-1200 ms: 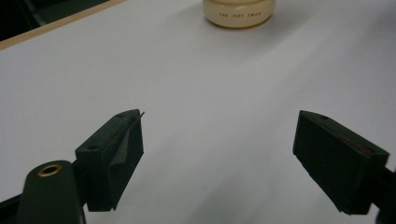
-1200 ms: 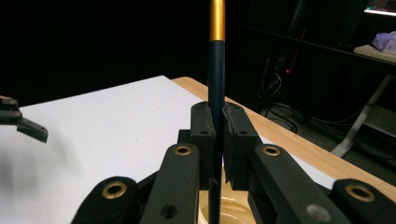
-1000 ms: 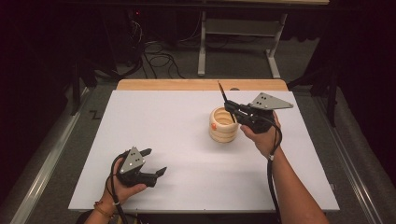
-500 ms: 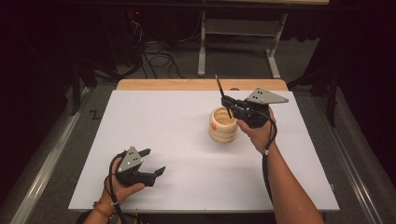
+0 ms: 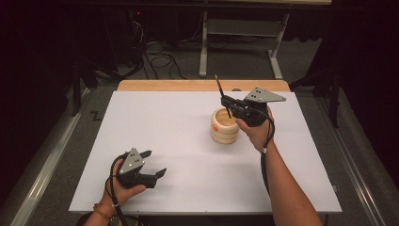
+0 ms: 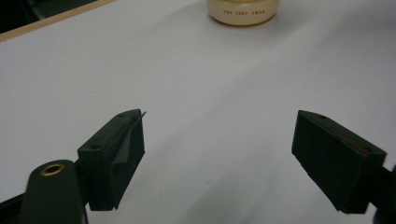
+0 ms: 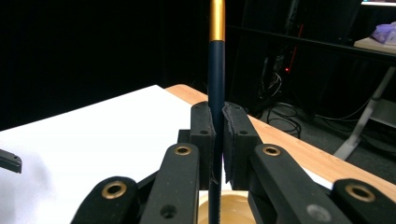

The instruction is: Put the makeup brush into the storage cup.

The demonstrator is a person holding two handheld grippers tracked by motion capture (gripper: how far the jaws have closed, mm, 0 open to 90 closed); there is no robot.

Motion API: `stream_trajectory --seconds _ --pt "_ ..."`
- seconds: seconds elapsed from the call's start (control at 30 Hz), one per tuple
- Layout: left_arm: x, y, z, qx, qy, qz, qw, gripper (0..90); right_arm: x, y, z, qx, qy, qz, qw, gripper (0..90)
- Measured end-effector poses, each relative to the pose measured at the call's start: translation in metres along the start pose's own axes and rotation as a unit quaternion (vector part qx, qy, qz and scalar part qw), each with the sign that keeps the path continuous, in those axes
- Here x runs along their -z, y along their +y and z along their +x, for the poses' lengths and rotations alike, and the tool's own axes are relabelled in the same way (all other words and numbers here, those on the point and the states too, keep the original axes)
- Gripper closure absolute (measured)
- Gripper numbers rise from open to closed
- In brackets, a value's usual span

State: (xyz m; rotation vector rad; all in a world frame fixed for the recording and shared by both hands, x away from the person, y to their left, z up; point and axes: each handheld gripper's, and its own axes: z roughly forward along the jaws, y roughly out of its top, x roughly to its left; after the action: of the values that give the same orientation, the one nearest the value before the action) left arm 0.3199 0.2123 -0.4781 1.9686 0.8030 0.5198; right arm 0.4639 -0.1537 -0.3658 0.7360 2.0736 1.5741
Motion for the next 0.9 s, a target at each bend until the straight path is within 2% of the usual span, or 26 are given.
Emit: stream_trajectory --seconds 0.57,0.63,0.9 --pt "0.001 -0.001 0.000 -0.002 -0.002 0.001 1.0000 18.3 -0.020 -0.022 -0.006 -0.028 0.002 0.009 0.9996 85.1" --pt "0.001 -0.001 -0.001 -0.002 -0.003 0.002 1.0000 18.3 -0.021 -0.024 -0.005 -0.026 -0.001 0.017 0.9995 85.1" --pt "0.000 -0.001 -0.001 0.000 -0.004 0.003 1.0000 18.4 -0.020 -0.032 -0.007 -0.036 -0.002 0.018 0.9992 85.0"
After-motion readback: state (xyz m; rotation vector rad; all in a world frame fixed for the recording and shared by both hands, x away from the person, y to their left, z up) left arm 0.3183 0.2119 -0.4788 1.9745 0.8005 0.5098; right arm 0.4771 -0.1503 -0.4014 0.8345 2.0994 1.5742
